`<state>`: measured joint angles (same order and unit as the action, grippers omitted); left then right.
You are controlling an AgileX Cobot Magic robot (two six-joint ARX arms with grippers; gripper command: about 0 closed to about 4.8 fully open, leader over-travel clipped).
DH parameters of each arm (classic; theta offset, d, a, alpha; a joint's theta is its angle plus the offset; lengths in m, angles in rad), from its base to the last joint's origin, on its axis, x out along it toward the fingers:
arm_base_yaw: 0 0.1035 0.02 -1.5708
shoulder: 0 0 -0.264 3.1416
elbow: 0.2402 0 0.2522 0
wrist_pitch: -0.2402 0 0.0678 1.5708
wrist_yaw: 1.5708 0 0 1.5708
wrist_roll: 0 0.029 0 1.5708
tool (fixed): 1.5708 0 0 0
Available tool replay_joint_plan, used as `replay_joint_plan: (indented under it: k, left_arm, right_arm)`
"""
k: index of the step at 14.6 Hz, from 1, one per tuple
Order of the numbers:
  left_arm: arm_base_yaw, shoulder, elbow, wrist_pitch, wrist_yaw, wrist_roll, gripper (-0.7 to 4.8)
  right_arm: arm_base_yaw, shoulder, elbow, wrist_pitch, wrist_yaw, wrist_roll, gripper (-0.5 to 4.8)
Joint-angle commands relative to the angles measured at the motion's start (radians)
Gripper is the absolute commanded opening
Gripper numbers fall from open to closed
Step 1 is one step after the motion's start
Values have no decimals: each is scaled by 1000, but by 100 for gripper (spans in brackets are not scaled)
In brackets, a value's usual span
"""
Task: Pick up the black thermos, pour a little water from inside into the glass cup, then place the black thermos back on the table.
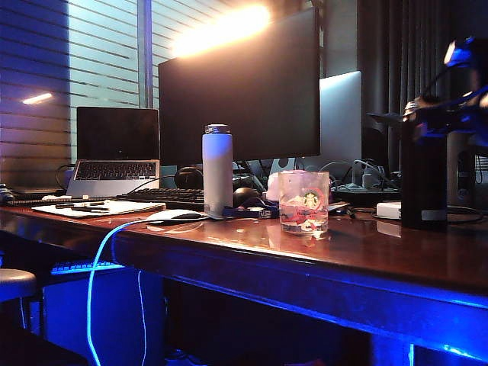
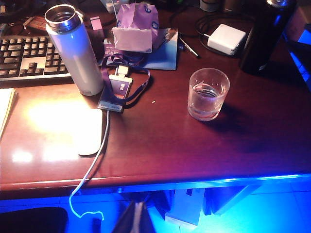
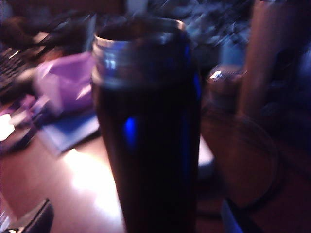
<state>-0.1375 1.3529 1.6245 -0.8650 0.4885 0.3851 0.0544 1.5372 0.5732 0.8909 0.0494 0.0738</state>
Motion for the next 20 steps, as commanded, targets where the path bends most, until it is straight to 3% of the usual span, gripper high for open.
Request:
replay_joint_plan:
  k: [1,7,14,20]
  left_arm:
    - [0,-3,5,7,5,1,-3]
    - [0,-3,5,7,5,1,-3]
    - [0,-3,5,7,5,1,-3]
    - [0,-3,5,8,5,1,-3]
  right_arm:
    - [76,86,3,139,199,-39,479]
    - [90,264,19,312,210,-79,479]
    - [71,285,108,299,229,-105,479]
    - [39,350,196,255,175,-105,479]
